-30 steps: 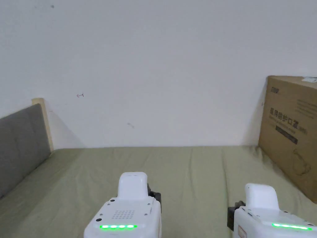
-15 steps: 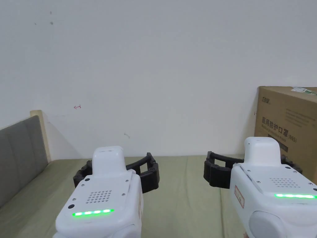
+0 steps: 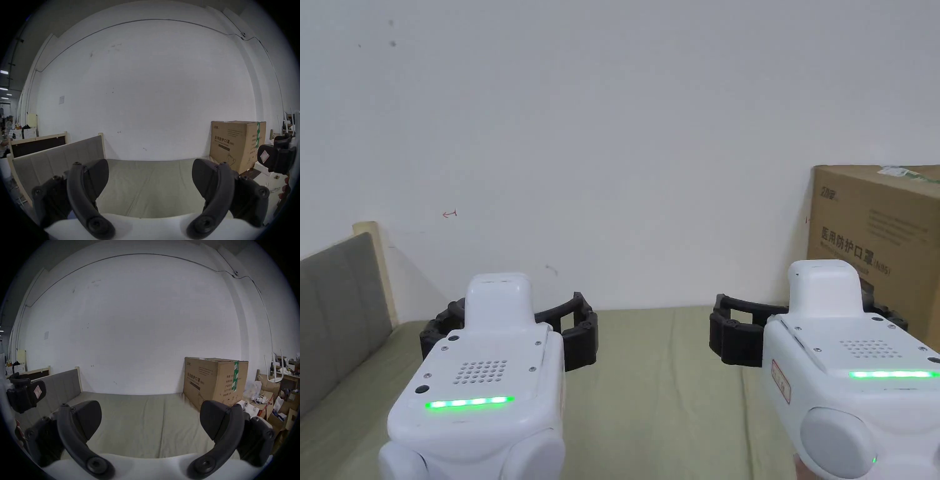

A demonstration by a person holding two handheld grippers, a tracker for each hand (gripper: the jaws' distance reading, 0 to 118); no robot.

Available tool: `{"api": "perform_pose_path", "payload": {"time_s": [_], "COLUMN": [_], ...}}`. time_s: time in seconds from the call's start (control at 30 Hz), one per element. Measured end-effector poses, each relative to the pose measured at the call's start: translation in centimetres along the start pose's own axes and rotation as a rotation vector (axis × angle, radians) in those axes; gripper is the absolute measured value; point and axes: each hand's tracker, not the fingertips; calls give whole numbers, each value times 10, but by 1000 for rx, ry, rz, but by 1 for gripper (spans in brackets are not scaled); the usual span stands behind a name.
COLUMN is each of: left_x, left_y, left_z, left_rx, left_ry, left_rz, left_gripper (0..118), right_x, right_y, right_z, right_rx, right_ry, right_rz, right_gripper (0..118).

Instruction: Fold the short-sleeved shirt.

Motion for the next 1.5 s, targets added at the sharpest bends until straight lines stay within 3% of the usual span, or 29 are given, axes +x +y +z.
{"api": "perform_pose_path", "payload": {"time_s": [0.37, 0.8, 0.97, 1.5], "left_x": [-3, 0, -1, 6], "left_y": [-1, -3, -7, -11], "left_z": [-4, -11, -17, -21], "left_rx": [-24, -41, -63, -66], "left_ry": [-77, -6, -74, -82], "left_rz": [60, 17, 49, 33], "left_gripper": [107, 107, 107, 107], "right_x": [2, -7, -9, -11], "right_y": [-6, -13, -16, -24], "right_z": [-7, -19, -21, -29], "right_rx": [-32, -58, -60, -92], "right_ry": [-4, 12, 6, 16], "right_rz": [9, 34, 34, 21], "right_gripper": [118, 118, 118, 118]}}
